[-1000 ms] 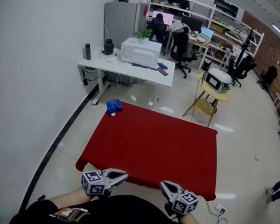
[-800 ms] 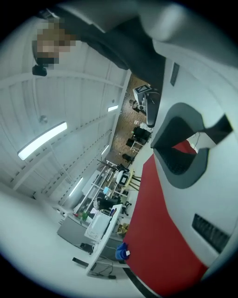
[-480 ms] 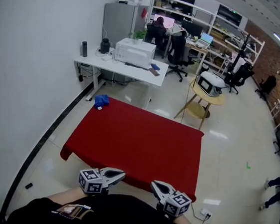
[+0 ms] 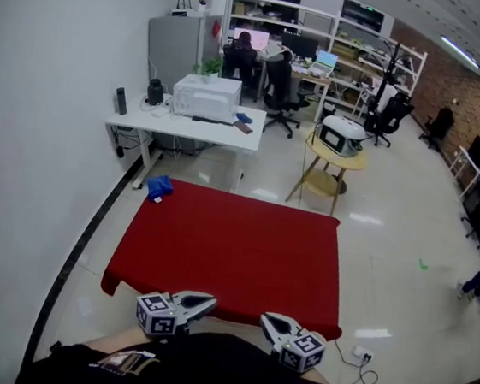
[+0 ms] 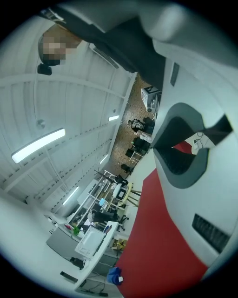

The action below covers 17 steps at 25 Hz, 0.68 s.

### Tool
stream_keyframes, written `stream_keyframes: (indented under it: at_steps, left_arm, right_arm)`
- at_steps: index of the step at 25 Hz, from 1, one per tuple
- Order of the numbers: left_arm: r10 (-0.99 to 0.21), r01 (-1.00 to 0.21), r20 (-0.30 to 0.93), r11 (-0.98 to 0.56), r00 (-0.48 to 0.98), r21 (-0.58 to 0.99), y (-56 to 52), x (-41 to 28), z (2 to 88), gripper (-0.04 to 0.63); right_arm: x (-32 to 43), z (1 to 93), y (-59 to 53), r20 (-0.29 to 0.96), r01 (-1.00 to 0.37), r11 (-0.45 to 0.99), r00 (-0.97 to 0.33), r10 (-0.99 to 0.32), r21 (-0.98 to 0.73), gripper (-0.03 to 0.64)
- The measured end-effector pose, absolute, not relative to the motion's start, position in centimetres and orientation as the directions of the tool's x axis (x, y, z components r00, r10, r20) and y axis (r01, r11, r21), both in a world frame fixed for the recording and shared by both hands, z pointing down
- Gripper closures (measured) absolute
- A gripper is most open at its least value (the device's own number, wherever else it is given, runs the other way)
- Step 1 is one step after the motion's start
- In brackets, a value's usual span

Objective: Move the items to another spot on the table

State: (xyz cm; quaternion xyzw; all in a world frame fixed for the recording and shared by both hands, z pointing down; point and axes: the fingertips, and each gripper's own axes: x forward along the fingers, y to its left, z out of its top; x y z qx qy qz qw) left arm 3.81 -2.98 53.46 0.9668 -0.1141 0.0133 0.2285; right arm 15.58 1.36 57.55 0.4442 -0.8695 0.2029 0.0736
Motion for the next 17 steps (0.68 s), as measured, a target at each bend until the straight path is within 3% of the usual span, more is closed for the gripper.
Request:
stream_keyframes:
  at_steps: [17]
  left_arm:
    - [-0.226,-0.222,0.048,-0.857,0.973,0.465,-4.7,2.6,52.9,0.595]
  right_arm:
    - [15.4,55.8,0.2,0.318,-0.805,0.521,-0.591,-0.742,-0.283,0.615]
